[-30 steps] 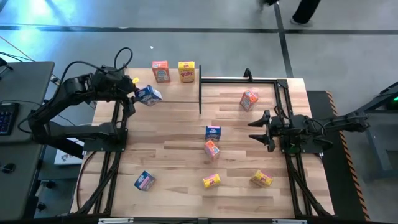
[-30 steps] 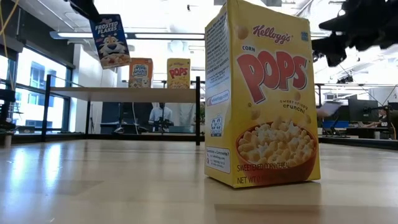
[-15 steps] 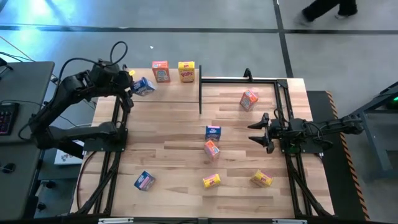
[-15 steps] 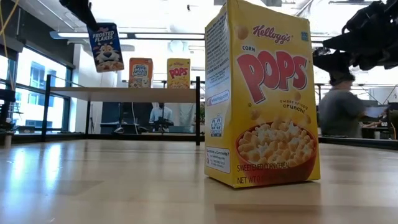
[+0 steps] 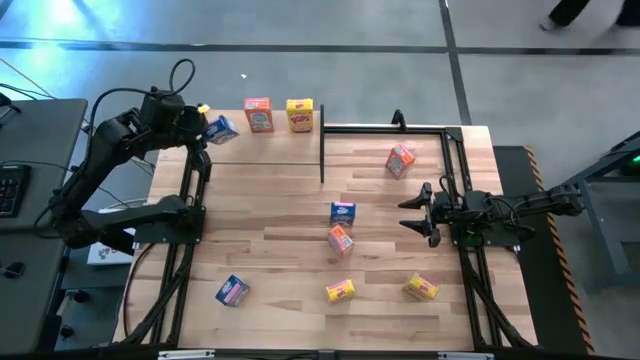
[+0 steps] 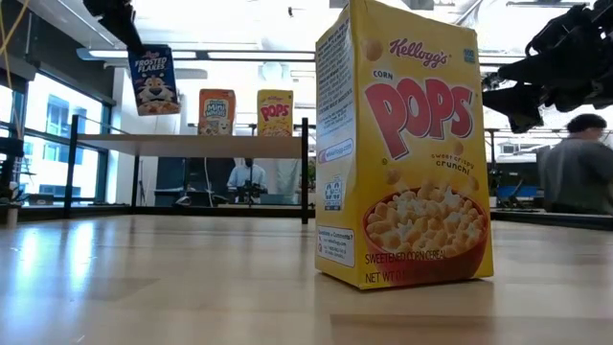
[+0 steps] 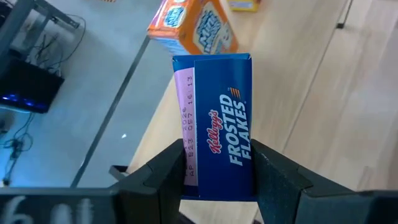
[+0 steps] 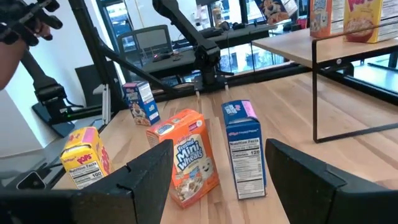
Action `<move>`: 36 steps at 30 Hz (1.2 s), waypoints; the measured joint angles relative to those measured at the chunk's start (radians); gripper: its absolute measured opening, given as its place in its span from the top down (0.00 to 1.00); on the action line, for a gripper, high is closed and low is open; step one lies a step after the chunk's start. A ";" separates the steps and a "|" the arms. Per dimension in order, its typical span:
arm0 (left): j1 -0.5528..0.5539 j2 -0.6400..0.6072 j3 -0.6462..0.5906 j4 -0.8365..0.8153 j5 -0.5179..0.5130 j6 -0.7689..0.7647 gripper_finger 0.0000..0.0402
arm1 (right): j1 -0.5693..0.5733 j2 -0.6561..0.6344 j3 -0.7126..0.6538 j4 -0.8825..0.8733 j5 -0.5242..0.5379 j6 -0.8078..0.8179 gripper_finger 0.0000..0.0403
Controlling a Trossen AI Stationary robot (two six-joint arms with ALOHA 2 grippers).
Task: Stack cereal on shelf
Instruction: Put the right blue cereal box on the shelf
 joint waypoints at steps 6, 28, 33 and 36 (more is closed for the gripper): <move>0.056 0.020 0.000 0.011 0.000 0.090 0.62 | 0.000 0.000 0.000 -0.002 -0.001 0.001 0.38; 0.067 0.158 0.000 0.079 0.001 0.239 0.62 | 0.000 0.000 -0.001 -0.003 -0.002 0.001 0.38; 0.084 0.177 0.000 0.079 0.001 0.245 0.62 | 0.000 0.000 -0.001 -0.003 -0.002 0.001 0.38; 0.108 0.181 0.000 0.078 0.001 0.259 0.62 | 0.000 0.000 -0.001 -0.003 -0.002 0.001 0.38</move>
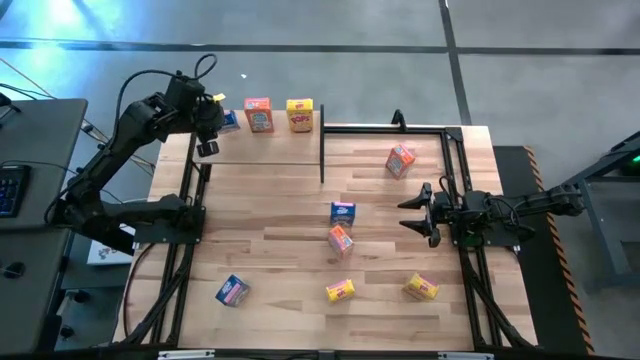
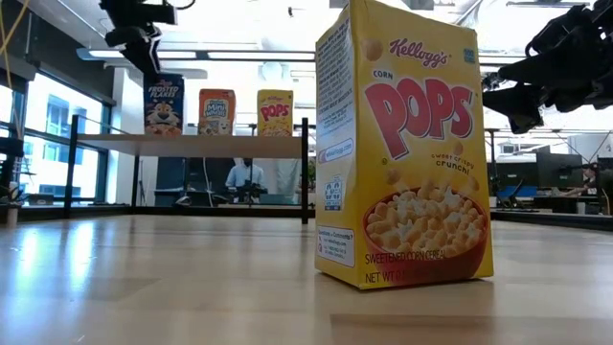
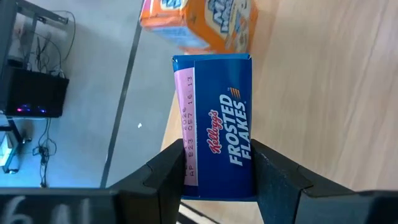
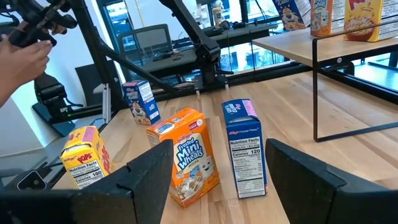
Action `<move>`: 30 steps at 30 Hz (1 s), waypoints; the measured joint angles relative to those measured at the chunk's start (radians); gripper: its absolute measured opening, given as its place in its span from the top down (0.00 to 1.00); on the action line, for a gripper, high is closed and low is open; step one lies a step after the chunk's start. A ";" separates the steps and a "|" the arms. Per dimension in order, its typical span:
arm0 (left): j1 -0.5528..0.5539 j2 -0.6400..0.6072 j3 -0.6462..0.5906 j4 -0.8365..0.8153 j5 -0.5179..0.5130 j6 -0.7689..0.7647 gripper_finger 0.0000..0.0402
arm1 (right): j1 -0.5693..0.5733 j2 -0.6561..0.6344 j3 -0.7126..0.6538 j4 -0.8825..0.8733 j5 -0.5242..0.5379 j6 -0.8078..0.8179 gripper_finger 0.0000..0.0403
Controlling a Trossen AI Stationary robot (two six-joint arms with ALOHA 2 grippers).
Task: Stack cereal on shelf
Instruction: Put the right blue cereal box on the shelf
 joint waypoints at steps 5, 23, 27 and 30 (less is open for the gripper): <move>0.038 0.000 0.000 0.000 0.007 0.001 0.62 | 0.000 0.000 0.000 0.000 0.000 0.000 0.38; 0.098 0.005 0.000 0.005 0.086 0.018 0.62 | 0.000 0.000 0.000 0.000 0.000 0.000 0.38; 0.098 0.030 0.000 0.005 0.086 0.002 0.62 | 0.000 0.000 0.000 0.000 0.000 0.000 0.38; 0.098 0.040 0.000 0.005 0.087 -0.006 0.62 | 0.000 0.000 0.000 0.000 0.000 0.000 0.38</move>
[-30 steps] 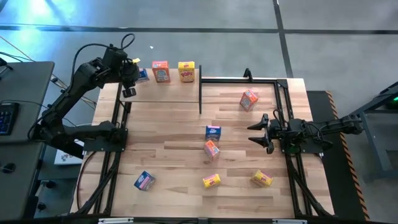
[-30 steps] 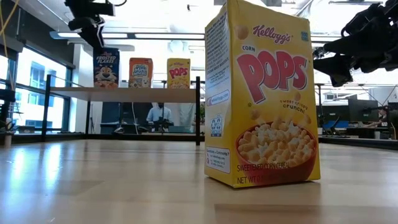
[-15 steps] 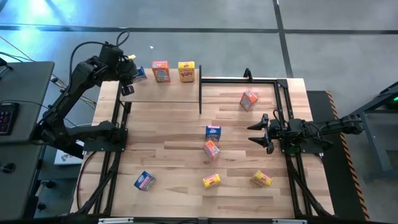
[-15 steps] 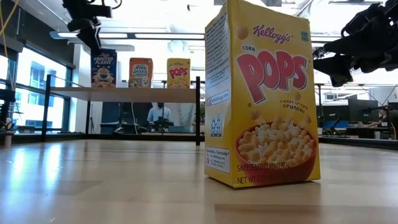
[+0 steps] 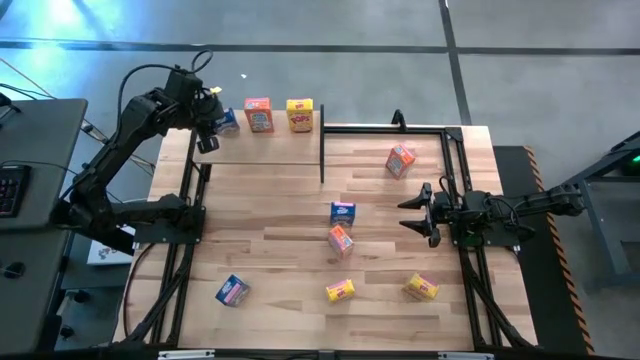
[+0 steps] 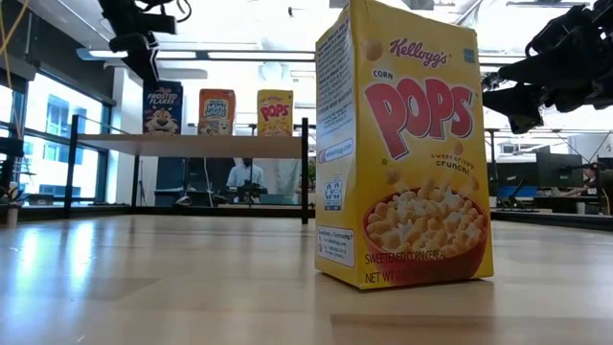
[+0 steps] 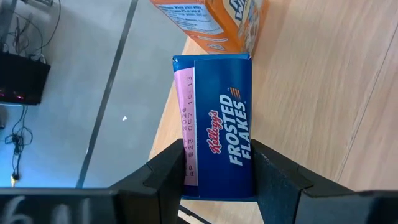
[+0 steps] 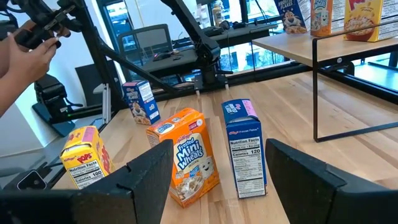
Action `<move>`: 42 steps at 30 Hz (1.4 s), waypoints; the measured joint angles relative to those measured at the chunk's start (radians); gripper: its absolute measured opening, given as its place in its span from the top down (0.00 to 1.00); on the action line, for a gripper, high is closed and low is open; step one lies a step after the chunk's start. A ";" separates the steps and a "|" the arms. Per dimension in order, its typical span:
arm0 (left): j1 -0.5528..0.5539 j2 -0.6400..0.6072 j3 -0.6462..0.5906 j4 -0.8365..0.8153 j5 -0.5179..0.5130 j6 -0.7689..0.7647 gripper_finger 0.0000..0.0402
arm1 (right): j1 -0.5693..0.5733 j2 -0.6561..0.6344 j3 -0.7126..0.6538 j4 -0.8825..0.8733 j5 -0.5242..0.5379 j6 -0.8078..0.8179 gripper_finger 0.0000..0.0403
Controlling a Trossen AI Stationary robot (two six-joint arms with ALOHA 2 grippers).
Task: Stack cereal on shelf
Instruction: Put the right blue cereal box on the shelf
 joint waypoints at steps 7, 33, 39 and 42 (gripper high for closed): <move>0.000 0.001 0.000 0.000 0.000 0.000 0.62 | 0.000 0.000 0.000 0.000 0.000 0.000 0.38; 0.041 0.001 0.000 0.001 0.056 0.005 0.61 | 0.000 0.000 0.000 0.000 0.000 0.000 0.38; 0.041 0.001 0.000 0.008 0.056 -0.003 0.61 | 0.000 0.000 0.000 0.000 0.000 0.000 0.38; 0.041 0.001 0.000 0.009 0.055 -0.003 0.57 | 0.000 0.000 0.000 0.000 0.000 0.000 0.38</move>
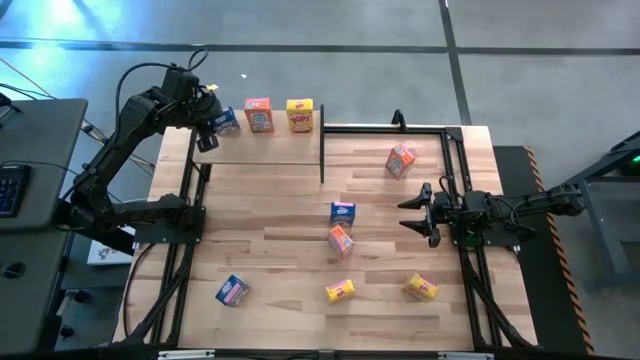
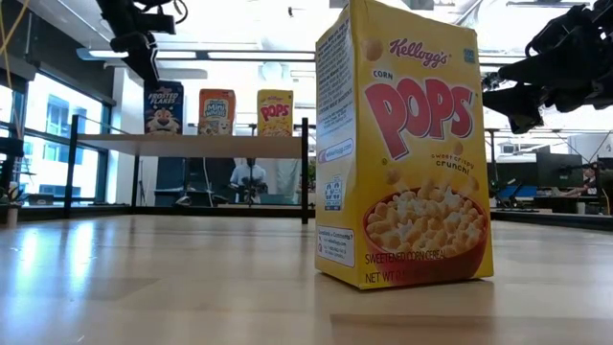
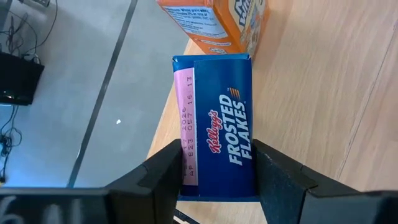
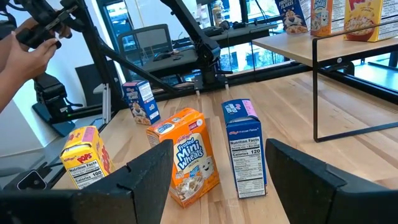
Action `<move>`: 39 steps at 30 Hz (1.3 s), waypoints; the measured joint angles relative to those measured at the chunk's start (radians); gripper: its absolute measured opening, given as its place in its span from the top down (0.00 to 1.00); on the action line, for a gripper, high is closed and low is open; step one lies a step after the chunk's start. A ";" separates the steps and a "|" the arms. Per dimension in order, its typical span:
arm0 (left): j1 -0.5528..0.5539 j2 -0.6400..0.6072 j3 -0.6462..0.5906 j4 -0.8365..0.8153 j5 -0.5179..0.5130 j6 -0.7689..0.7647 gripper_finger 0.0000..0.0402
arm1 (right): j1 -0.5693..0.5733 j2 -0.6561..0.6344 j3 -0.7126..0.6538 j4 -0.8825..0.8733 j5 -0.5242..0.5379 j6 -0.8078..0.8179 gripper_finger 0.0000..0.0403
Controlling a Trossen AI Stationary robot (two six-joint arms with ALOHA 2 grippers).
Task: Stack cereal on shelf
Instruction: Put the right blue cereal box on the shelf
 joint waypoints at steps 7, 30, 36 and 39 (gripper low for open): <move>0.000 0.000 0.000 0.014 -0.010 0.001 0.50 | 0.000 0.000 0.000 0.000 0.000 0.000 0.38; -0.003 -0.009 0.071 0.035 -0.041 -0.070 0.49 | 0.000 0.000 0.000 0.000 0.000 0.000 0.38; -0.004 -0.012 0.106 0.008 -0.034 -0.138 0.49 | 0.000 0.000 0.000 0.000 0.000 0.000 0.38; -0.013 -0.018 0.112 -0.028 -0.030 -0.192 0.49 | 0.000 0.000 0.000 0.000 0.000 0.000 0.38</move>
